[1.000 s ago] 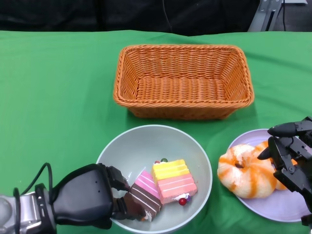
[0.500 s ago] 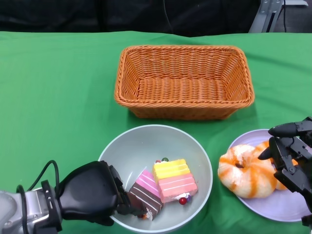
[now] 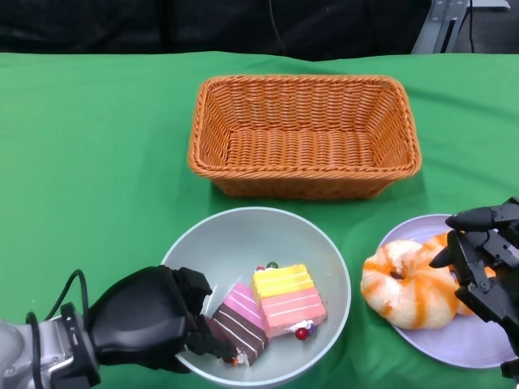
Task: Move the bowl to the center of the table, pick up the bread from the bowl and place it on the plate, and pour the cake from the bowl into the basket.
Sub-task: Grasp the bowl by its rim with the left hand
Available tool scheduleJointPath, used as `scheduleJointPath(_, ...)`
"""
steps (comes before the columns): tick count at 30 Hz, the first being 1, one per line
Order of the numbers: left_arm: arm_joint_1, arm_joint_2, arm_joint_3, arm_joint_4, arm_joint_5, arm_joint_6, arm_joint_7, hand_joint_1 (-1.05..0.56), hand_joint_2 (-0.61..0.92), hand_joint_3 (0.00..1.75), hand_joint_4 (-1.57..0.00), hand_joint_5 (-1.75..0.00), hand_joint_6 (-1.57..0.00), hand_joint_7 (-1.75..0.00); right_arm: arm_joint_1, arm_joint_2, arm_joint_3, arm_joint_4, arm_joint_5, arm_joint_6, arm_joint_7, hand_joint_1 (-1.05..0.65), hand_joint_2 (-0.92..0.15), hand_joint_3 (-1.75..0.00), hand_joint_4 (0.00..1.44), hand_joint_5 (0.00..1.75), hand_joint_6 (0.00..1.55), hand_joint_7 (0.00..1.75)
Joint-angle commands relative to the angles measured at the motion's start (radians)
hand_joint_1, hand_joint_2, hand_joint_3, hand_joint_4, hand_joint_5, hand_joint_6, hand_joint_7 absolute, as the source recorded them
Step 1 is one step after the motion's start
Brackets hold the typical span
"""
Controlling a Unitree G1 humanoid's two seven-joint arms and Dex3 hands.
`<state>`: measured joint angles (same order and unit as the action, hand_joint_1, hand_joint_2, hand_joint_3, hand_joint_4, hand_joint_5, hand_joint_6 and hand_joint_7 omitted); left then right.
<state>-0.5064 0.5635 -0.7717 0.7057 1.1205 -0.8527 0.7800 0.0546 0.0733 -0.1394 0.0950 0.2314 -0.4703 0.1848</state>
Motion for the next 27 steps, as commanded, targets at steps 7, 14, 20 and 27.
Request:
scheduleJointPath(7,-0.029,-0.036,0.041,0.11,-0.024,-0.069,0.153,-0.03,0.88,0.02,-0.66,-1.74,-0.61,-1.67,-0.002,-0.005,-0.004,0.013,0.001,-0.026,-0.005,-0.09,-0.73,-0.69,0.76,1.49,0.75,1.07)
scheduleJointPath(14,-0.044,-0.051,0.052,0.148,-0.023,-0.092,0.191,0.03,0.9,0.03,-0.68,-1.75,-0.58,-1.74,0.002,-0.004,0.0,0.006,-0.002,-0.019,-0.012,-0.08,-0.74,-0.69,0.76,1.49,0.75,1.07)
scheduleJointPath(20,-0.041,-0.054,0.066,0.152,-0.032,-0.099,0.195,0.04,0.91,0.04,-0.68,-1.75,-0.58,-1.73,0.006,-0.006,0.003,0.005,-0.008,-0.018,-0.013,-0.08,-0.75,-0.69,0.75,1.49,0.74,1.08)
scheduleJointPath(27,-0.044,-0.055,0.076,0.152,-0.035,-0.103,0.211,0.05,0.9,0.04,-0.7,-1.75,-0.59,-1.73,0.003,-0.008,0.003,0.015,-0.013,-0.021,-0.013,-0.08,-0.76,-0.67,0.76,1.48,0.75,1.06)
